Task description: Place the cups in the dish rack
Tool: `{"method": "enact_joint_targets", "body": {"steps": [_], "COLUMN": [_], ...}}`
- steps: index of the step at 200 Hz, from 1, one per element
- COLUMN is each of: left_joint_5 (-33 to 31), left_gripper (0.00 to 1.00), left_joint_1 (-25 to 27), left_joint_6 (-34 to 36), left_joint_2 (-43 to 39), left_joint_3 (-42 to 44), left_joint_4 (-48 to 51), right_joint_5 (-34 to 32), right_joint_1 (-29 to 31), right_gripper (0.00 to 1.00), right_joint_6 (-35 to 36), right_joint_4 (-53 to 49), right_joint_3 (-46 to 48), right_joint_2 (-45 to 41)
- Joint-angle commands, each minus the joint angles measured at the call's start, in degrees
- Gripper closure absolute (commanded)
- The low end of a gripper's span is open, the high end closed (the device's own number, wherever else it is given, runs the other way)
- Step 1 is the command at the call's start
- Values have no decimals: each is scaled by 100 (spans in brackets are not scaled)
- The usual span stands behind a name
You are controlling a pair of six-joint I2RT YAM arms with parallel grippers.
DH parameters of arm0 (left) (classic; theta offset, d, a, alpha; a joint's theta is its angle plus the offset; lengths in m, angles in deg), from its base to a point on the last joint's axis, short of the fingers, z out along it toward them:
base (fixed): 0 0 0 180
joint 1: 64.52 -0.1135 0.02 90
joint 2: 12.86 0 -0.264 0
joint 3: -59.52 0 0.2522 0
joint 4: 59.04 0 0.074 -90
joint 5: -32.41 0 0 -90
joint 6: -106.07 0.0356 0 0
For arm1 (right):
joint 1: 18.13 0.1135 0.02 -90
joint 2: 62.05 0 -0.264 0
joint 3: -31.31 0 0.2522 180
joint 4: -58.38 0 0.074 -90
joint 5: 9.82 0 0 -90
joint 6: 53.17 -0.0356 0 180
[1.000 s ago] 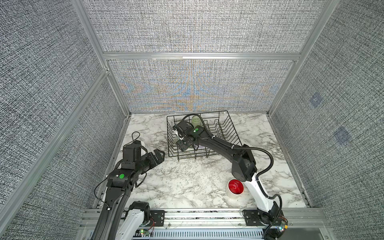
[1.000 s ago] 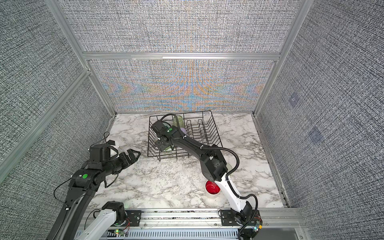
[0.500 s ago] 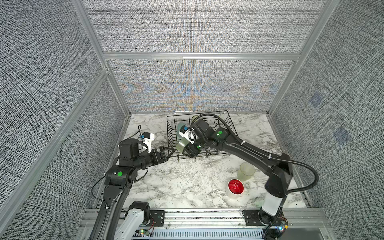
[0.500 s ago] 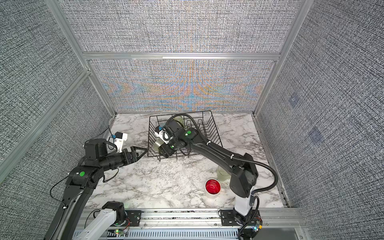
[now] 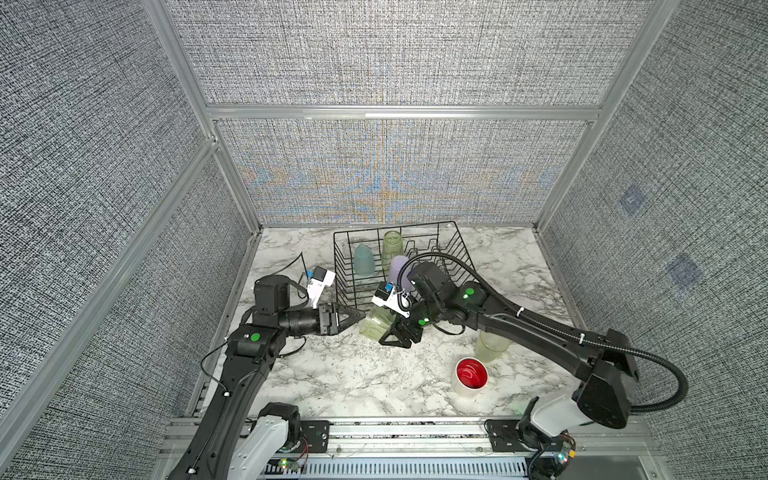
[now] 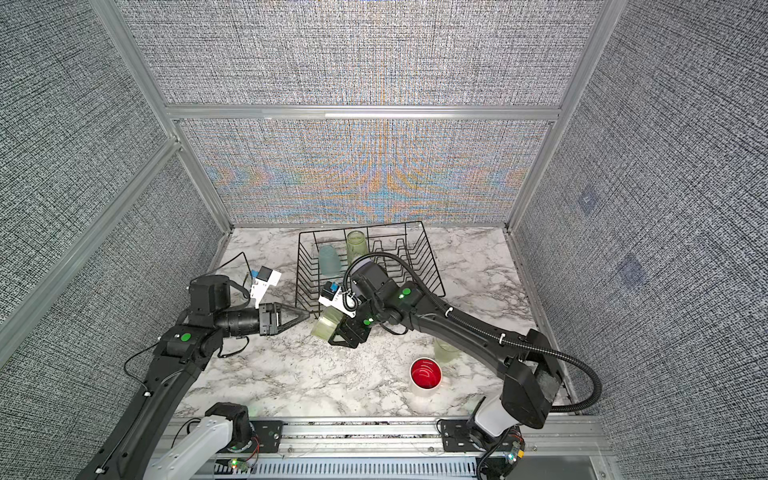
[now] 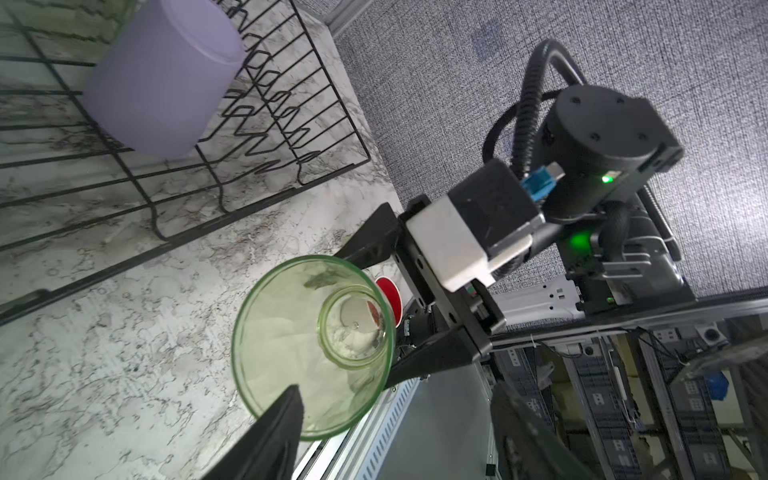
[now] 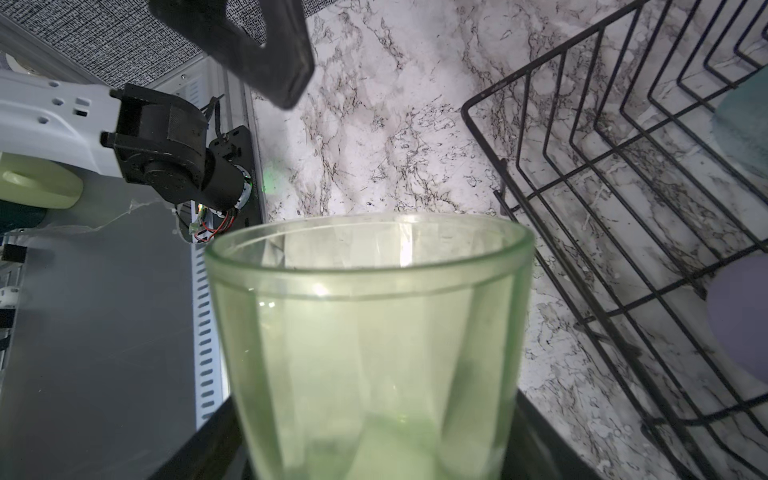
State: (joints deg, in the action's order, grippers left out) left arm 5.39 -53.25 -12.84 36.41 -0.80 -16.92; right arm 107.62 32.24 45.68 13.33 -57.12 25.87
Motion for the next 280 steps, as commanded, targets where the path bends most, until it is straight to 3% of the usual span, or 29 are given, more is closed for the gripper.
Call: {"method": "enact_joint_targets", "body": {"steps": [1, 36, 64, 73, 101, 115, 140, 165, 179, 224, 280], "left_joint_5": [293, 11, 95, 58, -53, -28, 212, 498, 599, 832, 714], "left_gripper": [31, 34, 47, 56, 100, 100, 100, 100, 100, 100, 100], "left_joint_1": [122, 344, 555, 633, 667, 666, 666, 682, 682, 757, 1065], "left_joint_6": [-1, -3, -168, -98, 276, 224, -338, -968, -1495, -2365, -3059], "left_joint_2": [113, 237, 322, 390, 626, 640, 638, 625, 582, 463, 675], "left_joint_3": [86, 225, 251, 209, -46, -85, -33, -31, 48, 27, 121], "left_joint_4": [-272, -242, -517, -423, 105, 68, -594, -1192, -1802, -2915, -4096], "right_joint_5": [300, 361, 388, 385, 376, 457, 806, 934, 891, 440, 1028], "right_joint_1": [23, 34, 68, 78, 78, 78, 33, -90, -162, -379, -802], "right_gripper": [28, 28, 28, 28, 28, 24, 7, 1, 1, 1, 5], "right_joint_6": [109, 142, 199, 203, 235, 285, 746, 997, 844, 9, -1234], "right_joint_4": [468, 587, 759, 656, 911, 1017, 1029, 1994, 2844, 7491, 9650], "right_joint_3": [3, -188, -197, -291, -86, 59, 467, 1417, 2112, 4420, 4514], "right_joint_2": [41, 176, 308, 357, 290, 165, -268, -980, -1481, -2421, -1693]}}
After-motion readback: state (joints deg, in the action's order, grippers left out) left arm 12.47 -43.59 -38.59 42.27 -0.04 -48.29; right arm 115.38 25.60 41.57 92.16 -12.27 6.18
